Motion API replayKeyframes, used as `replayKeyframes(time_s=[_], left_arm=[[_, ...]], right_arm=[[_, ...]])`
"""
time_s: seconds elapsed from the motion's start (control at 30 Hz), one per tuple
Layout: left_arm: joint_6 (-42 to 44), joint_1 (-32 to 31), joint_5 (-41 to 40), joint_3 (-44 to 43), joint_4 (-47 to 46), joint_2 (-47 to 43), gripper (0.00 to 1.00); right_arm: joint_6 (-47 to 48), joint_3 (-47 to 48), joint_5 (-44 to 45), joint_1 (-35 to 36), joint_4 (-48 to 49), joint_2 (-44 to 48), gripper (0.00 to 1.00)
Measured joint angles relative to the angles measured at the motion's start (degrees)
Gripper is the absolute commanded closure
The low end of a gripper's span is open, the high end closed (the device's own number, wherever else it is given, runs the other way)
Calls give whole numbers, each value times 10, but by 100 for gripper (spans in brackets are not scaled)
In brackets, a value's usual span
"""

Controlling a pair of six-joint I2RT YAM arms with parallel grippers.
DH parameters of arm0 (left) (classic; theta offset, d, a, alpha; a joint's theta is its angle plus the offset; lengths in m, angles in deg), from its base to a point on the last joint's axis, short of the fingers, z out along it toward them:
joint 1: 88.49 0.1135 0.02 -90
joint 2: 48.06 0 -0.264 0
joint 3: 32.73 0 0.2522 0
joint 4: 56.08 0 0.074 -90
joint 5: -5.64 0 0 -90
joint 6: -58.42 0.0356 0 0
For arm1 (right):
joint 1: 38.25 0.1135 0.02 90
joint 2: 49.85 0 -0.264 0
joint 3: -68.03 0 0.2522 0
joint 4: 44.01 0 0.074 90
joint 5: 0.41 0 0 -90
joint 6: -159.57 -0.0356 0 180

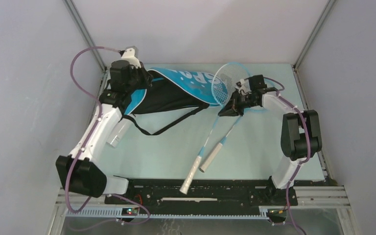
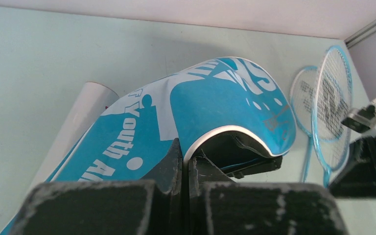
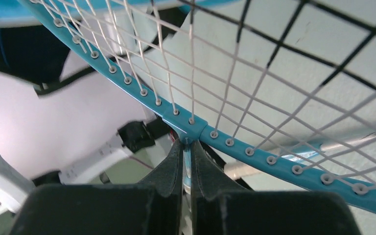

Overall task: Pack up the badminton gear
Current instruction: Place the racket in the racket bag.

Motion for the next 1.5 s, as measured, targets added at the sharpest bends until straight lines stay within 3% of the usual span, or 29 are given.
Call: replayKeyframes(time_s=[0.4, 0.8, 1.03, 1.3, 1.5], left_arm=[[-26, -21, -26, -113, 5, 146, 100], [-50, -43, -24, -117, -8, 160, 100], [-51, -55, -19, -54, -11, 118, 100], [-54, -68, -12, 26, -33, 36, 100], [-52, -77, 13, 74, -62, 25, 100]], right_arm=[[192, -8, -62, 91, -136, 22, 100], [225, -8, -56, 237, -154, 3, 100], [179, 3, -35, 271, -118, -44, 100], [44, 40, 31, 211, -39, -54, 100], [-57, 59, 45, 163, 9, -66, 100]])
